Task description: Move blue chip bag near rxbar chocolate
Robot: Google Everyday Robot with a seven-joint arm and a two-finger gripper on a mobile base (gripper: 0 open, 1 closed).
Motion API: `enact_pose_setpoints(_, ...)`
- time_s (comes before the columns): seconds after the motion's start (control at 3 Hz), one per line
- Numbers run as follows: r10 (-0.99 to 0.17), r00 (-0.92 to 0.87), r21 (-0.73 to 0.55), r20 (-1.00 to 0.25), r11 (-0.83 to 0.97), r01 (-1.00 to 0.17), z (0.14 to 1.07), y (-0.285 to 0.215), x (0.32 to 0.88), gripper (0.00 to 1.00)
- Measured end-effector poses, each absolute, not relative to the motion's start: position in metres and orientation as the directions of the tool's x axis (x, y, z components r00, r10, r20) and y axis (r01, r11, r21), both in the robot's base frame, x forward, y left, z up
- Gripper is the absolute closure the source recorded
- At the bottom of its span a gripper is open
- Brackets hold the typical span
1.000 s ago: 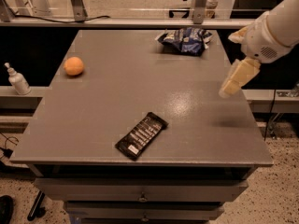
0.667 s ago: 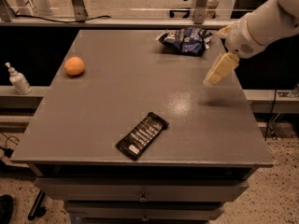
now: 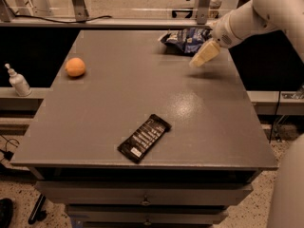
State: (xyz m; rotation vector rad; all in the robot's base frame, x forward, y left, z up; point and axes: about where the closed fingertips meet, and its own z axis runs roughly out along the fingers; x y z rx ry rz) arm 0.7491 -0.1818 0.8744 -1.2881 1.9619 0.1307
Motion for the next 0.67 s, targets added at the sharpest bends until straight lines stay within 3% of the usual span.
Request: enact_pose_setpoints(0.67, -0.649, -0.255, -0.251, -0.716, 0.581, -0.774, 0.86, -0.184, 0.81, 0.41)
